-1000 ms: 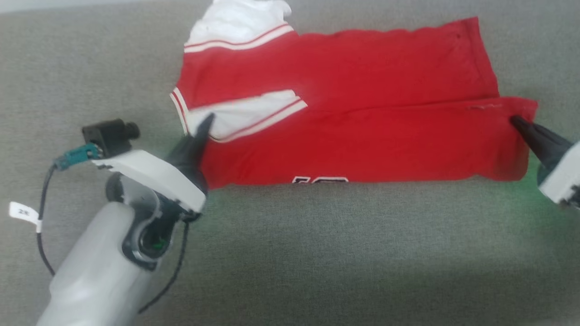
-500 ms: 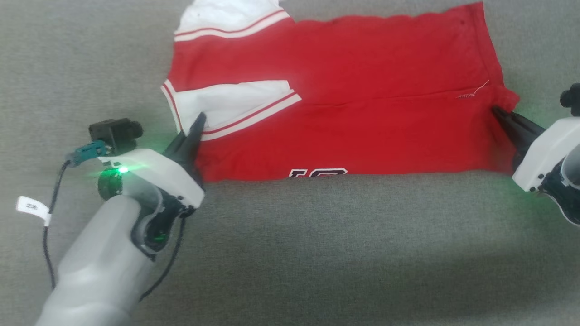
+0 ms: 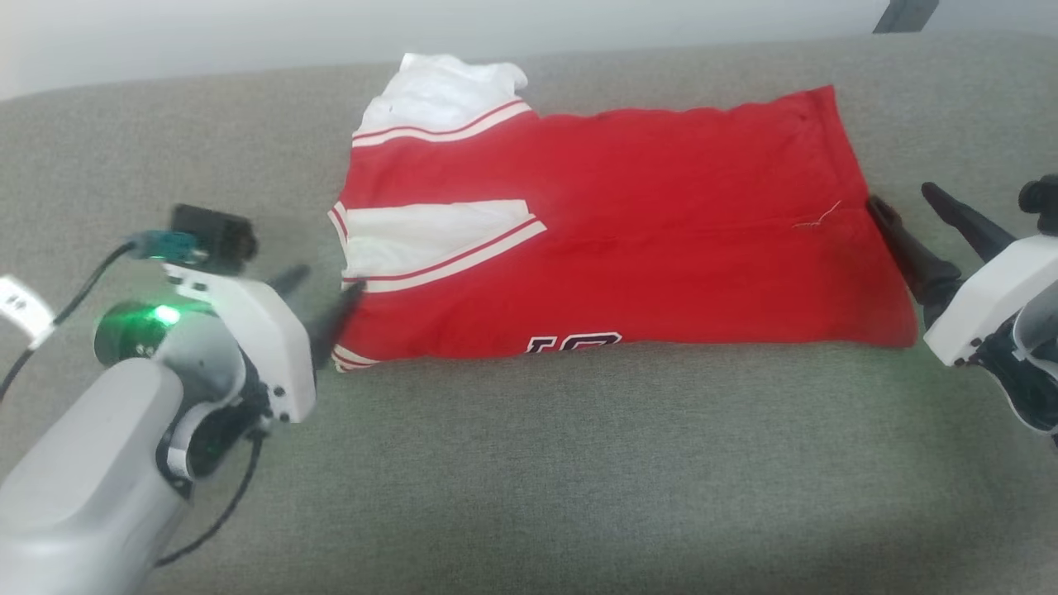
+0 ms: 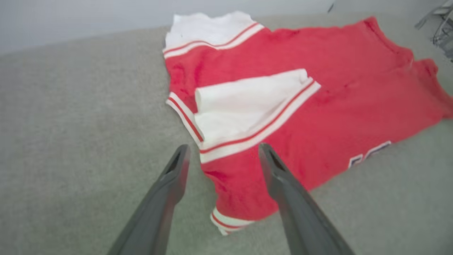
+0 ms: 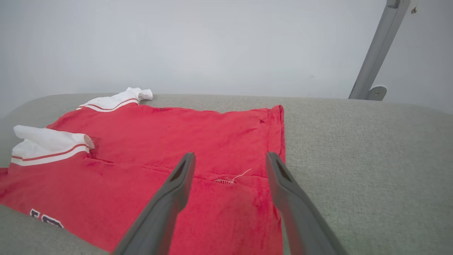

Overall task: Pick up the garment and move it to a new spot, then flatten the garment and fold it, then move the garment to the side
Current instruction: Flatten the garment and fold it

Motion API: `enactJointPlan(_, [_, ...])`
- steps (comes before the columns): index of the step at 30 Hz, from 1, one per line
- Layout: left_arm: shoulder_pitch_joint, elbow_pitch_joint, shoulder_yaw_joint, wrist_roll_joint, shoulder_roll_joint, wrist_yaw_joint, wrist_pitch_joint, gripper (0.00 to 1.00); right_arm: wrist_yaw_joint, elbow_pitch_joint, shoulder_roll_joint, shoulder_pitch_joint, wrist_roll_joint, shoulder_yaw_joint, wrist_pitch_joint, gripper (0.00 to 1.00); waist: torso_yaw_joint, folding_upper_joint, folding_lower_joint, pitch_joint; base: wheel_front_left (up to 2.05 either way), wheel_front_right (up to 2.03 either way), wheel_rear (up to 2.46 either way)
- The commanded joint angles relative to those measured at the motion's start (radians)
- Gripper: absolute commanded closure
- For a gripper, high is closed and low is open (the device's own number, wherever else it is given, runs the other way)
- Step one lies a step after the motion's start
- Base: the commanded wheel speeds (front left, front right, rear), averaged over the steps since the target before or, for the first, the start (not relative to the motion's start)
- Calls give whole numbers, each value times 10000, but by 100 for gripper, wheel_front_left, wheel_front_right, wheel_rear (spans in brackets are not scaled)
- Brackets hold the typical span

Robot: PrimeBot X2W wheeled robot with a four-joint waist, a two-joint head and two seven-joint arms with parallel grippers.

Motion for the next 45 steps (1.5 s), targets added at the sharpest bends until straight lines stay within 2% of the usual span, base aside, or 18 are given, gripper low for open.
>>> enactJointPlan(1, [81,-363,-111,-41,188,187,588,0,-11,-65,-50,67,-120,55,-90,0,-51,-1,0,-41,0,0,0])
enactJointPlan(5, [89,-1378,-498,-394,646,650,2475,0,-11,-296,-198,-39,-377,193,-148,0,-188,-1,0,68,0,0,0])
enactJointPlan(8, [-73,-1593,-592,-648,750,781,3251,0,-11,-517,-343,-185,-507,220,-137,0,-361,-1,0,295,0,0,0])
enactJointPlan(15, [-323,-747,-491,-1130,581,799,3804,0,-13,-721,-336,-410,-778,278,-77,0,-817,-1,0,827,0,0,0])
enactJointPlan(18, [-401,-360,-536,-1124,576,752,3848,4,-13,-715,-340,-401,-797,252,-108,0,-886,-1,0,900,0,0,0])
enactJointPlan(19, [-379,-202,-635,-1052,568,710,3903,13,-13,-715,-340,-388,-787,243,-108,0,-910,-1,0,933,0,0,0])
enactJointPlan(20, [-337,-57,-688,-1068,520,635,3943,25,-13,-707,-351,-367,-788,250,-84,0,-922,-1,0,953,0,0,0])
enactJointPlan(21, [-321,71,-678,-1188,431,575,3929,50,-13,-714,-373,-356,-790,249,-72,0,-925,-1,0,976,0,0,0])
enactJointPlan(22, [-322,179,-674,-1275,350,511,3918,62,-13,-728,-393,-344,-797,244,-69,0,-923,-1,0,997,0,0,0])
enactJointPlan(23, [-325,260,-696,-1275,279,426,3913,100,-13,-745,-420,-335,-806,250,-42,0,-913,-1,0,1020,0,0,0])
enactJointPlan(28, [-396,517,-931,-1053,122,118,3794,100,-13,-834,-744,-302,-1057,590,644,0,-706,-1,0,1104,0,0,0])
enactJointPlan(32, [-548,640,-992,-946,-143,-1,3528,100,-8,-1203,-1017,-117,-981,1244,2404,0,-491,-1,0,1181,0,0,0])
enactJointPlan(38, [-903,731,-1178,-665,-452,-101,3271,100,-13,-1686,-1366,-236,-547,1695,4767,0,-231,-1,0,1473,0,0,0])
enactJointPlan(45, [-1161,851,-1370,-385,-714,-226,3090,100,-19,-1336,-1232,-440,-908,1873,5901,0,-2,-1,0,1659,0,0,0])
